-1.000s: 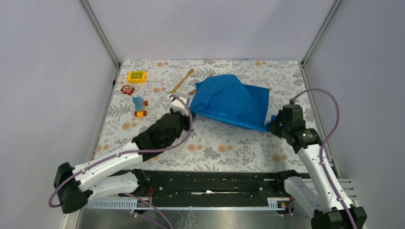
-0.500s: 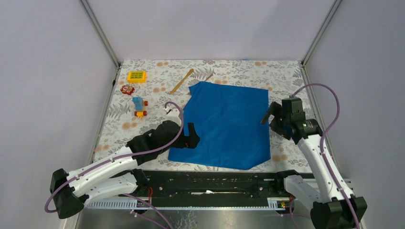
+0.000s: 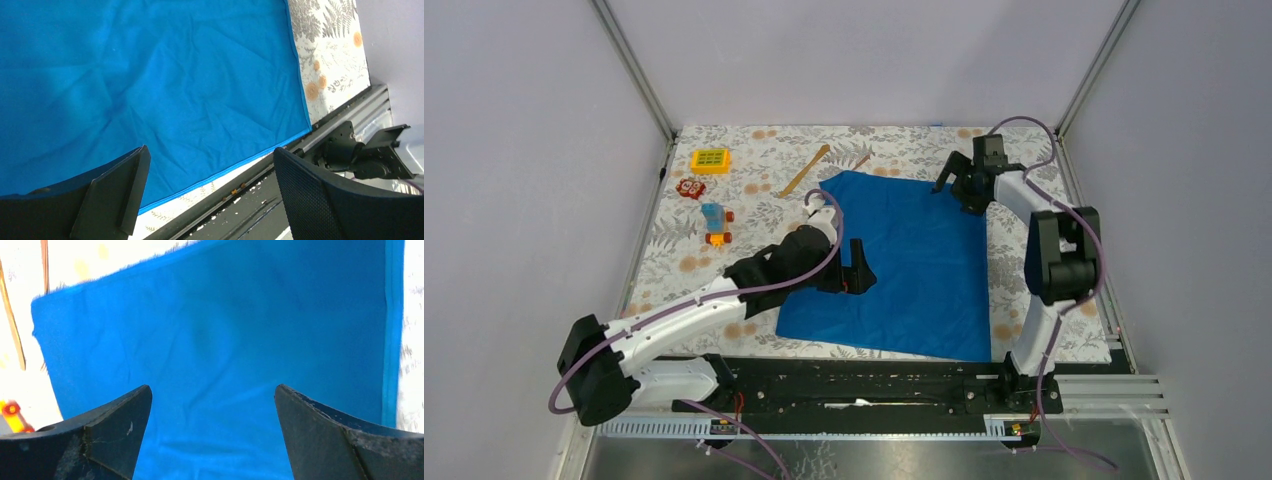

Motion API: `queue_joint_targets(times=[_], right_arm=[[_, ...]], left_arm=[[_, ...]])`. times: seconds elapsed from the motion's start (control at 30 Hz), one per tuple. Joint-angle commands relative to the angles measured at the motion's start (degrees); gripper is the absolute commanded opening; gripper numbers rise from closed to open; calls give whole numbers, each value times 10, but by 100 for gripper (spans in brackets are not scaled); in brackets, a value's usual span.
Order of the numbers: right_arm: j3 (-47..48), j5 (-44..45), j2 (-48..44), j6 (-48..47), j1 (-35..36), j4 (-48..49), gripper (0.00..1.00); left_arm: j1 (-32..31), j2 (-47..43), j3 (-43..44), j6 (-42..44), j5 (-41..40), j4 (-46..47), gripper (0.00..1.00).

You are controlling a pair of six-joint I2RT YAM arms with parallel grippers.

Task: Fold the napkin into a case and place the utensils inside
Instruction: Flatten the napkin at the center of the board.

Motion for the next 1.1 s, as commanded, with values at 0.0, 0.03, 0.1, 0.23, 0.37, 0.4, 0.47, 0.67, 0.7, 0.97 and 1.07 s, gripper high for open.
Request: queue_joint_targets(times=[0.0,0.03,0.1,0.23,0.37,0.4,0.47,0.67,0.7,0.97,1.07], right_arm=[[92,-43,103,-13,-25,35,100],[106,-41,122,-10,-29,34,100],[122,-49,151,-4,-45,28,100],[115,-53,177,6,-66,21,100],[102,-22,180,10,-106,-14,100],[100,-15,179,10,-115,-23,100],[102,-1,180,9,-134,-43,100],[139,52,198,-24,-165,-92,100],[155,65,206,-29,-168,-108,100],[249,161,252,-82,-186,-173,100],[305,158,284,-122,-187,-188,100]], left_arm=[[9,37,22,5,78,60,99],[13,45,21,8,84,60,99],[22,55,21,17,93,59,99],[46,70,18,26,106,59,99],[70,78,21,25,119,65,99],[73,78,23,26,119,66,99],[83,73,28,25,116,63,99],[131,47,45,24,111,50,99],[137,44,50,24,111,46,99],[180,70,69,11,154,61,99],[180,100,62,-5,197,106,99]])
